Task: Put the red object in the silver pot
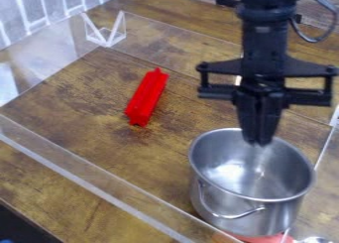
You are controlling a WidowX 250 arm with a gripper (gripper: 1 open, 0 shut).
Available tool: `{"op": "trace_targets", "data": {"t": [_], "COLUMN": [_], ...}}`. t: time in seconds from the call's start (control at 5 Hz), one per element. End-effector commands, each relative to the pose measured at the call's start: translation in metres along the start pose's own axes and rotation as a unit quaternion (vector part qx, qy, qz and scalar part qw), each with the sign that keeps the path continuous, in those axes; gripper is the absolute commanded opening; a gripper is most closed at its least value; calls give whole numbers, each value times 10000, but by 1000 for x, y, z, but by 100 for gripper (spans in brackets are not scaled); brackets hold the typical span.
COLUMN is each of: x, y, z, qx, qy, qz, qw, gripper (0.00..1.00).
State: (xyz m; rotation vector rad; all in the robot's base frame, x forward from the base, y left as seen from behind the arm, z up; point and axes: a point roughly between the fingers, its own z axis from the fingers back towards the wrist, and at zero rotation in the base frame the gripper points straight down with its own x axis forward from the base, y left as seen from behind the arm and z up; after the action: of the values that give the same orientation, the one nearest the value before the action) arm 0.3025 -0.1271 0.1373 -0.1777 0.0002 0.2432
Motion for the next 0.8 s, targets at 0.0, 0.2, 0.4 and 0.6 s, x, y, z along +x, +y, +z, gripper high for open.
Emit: {"op": "trace_targets", "data": {"t": [0.0,0.2,0.4,0.6], "x": [5,4,-5,-15], "y": [9,14,5,-10], "z": [24,29,20,8], "qx": [-159,-119,-118,-174], "qy": [-379,-444,-540,-635], "qz": [24,82,376,697], "qw": [9992,9989,9978,9954], "gripper": [0,0,0,0]}}
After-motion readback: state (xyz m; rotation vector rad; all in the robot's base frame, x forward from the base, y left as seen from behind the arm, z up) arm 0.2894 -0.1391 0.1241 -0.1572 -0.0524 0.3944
